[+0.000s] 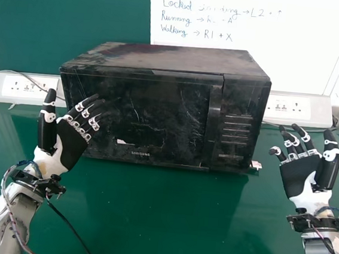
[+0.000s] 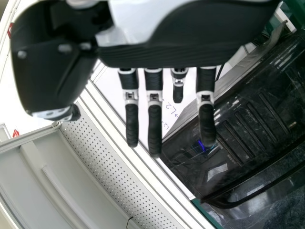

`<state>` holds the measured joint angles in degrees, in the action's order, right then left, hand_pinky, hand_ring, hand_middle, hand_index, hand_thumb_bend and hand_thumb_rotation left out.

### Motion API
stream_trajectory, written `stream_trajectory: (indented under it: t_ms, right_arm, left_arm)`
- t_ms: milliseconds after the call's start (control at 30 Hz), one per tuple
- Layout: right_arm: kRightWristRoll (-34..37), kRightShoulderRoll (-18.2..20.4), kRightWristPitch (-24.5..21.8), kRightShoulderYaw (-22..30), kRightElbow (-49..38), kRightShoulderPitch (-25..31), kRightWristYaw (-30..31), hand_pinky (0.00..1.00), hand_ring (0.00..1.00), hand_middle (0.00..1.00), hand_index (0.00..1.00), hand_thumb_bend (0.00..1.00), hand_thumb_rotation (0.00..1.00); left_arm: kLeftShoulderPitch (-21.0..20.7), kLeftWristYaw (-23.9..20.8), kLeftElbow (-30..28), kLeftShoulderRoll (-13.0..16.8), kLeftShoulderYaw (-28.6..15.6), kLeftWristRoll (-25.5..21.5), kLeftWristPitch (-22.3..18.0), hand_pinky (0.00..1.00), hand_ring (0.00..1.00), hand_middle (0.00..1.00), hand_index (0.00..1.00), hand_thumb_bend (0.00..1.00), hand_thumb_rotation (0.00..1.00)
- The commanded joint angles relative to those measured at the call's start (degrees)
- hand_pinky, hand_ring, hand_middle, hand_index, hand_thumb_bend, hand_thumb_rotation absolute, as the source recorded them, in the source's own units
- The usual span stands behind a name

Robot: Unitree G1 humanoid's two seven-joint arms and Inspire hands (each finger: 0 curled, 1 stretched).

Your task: Open the door of oven

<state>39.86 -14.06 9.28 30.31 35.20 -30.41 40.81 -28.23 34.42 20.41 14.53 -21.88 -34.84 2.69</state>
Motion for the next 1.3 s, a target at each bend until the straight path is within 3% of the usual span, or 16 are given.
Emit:
stream_trajectory:
  t_ms: [0,567,1267]
  right_arm:
    - [-0.3,-0.1,0.8,0.0,0.5,-0.9,0.2,0.61,0.77,0.88,0.83,0.99,0.81]
    - [-0.6,-0.1,1.2,-0.2,0.4,-0.8,0.1,0.61,0.77,0.88,0.83,0.99,0.83]
    - [-0.5,0.1,1.2,-0.1,0.8,-1.0,0.2,0.61,0.76,0.88,0.82,1.00,0.81]
  left_arm:
    - [-0.5,-0.3,-0.2,0.1,0.2,0.3,0.0,0.30,0.39,0.49,0.59,0.66,0.64]
    - [-0.6,-0.2,0.0,0.3,0.1,0.2,0.2,0.30,0.38,0.49,0.59,0.66,0.64]
    - [-1.1,3.0,0.0,2.1,-0.1,-0.4,3.0,0.33,0.43,0.54,0.64,0.74,0.66]
